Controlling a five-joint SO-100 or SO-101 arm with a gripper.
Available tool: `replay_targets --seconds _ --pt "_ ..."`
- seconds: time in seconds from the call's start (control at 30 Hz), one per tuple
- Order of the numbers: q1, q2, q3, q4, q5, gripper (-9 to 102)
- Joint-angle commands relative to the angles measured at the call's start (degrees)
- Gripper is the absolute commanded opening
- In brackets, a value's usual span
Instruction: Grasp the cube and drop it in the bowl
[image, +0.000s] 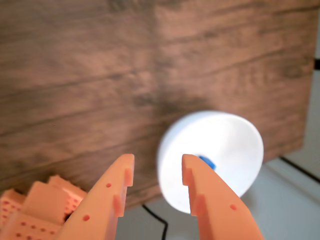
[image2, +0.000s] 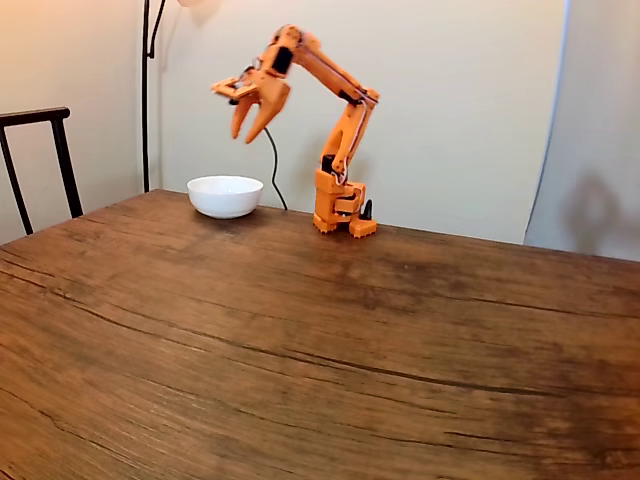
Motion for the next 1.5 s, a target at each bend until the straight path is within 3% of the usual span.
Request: replay_targets --seconds 0.0,0.37,0.73,0.9,1.07,1.27,1.47 --pt "-6.1 6.0 1.8 3.3 -6.5 12" --pt "-36.6 17.4 10.7 0.2 -30.9 12" --pt "-58.8 16.9 27.7 -28.7 -38.4 12" --pt "-63.5 16.9 37.4 -43.2 -38.1 11" --pt "-64.7 17.2 45.4 -51.8 -37.6 2" --pt "-64.7 18.6 46.5 -51.3 -31.9 0" --pt "-63.8 30.2 46.6 -38.8 -30.8 0"
